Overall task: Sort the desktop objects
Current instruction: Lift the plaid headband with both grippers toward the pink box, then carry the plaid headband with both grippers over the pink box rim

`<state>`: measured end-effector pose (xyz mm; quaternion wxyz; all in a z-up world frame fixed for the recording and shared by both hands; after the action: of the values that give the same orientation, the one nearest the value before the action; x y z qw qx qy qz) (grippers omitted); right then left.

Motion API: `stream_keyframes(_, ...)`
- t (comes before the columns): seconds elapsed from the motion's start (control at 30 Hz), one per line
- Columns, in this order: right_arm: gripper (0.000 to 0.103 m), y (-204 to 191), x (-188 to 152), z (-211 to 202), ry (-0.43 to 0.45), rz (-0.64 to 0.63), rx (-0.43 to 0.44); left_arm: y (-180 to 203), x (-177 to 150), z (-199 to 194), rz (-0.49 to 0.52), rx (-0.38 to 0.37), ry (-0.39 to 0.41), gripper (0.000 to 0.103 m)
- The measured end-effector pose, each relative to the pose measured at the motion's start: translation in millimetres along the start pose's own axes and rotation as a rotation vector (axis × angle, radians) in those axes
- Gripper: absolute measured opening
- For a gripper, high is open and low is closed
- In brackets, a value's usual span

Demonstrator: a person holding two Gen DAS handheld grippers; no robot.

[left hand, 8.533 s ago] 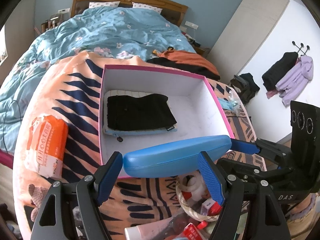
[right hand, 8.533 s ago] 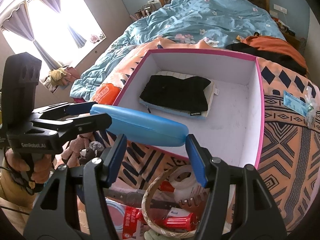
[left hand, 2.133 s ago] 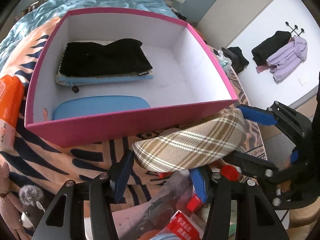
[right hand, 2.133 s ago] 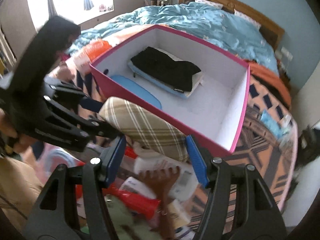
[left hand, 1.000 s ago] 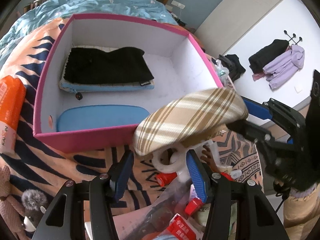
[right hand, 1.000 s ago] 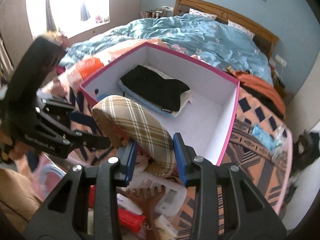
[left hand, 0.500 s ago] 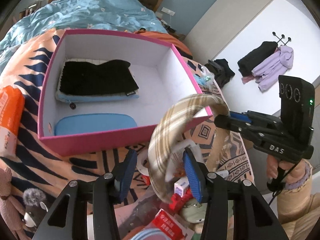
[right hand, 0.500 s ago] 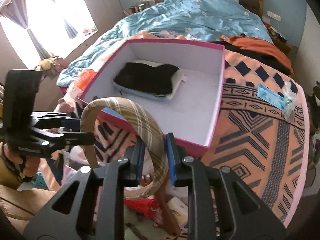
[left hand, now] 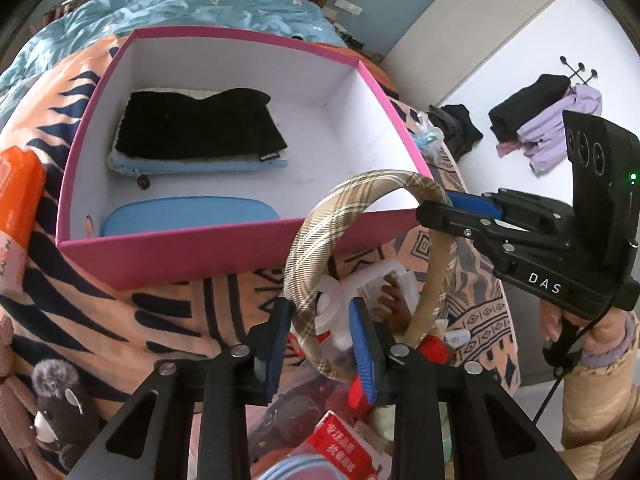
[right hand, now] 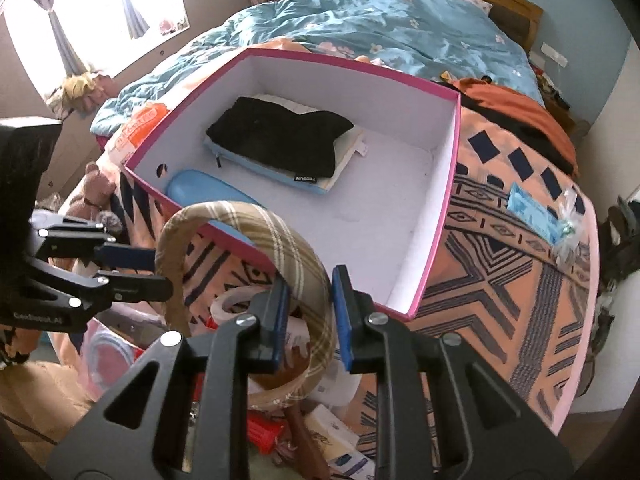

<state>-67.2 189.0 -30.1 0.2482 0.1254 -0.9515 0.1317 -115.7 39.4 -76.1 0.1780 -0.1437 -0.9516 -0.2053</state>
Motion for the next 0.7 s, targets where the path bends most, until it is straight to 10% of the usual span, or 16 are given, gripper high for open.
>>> stream_keyframes(0.2, 0.040, 4.7, -6.8, -13.0, 0.051, 0.074, 0.026, -4.2, -2.3, 6.3, -0.018, -0.002, -0.023, 0.029)
stream_keyframes(0.7, 0.033, 10.9, -51.9, -6.9, 0.057, 0.246, 0.092, -4.2, -4.9, 6.4, -0.025, 0.003, -0.036, 0.029)
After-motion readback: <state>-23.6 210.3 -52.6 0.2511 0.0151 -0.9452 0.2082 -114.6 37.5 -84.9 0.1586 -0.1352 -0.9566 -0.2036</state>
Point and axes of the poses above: each gripper's, at about its wrist camera, not at the fingertips, and z roughly the way its jaws point, y to its right, x to its top, the point moved 3 cm from there along z, roughly the way its jaws point, and after that the axes turned 9 degrees about x, right-handed, at the moved point
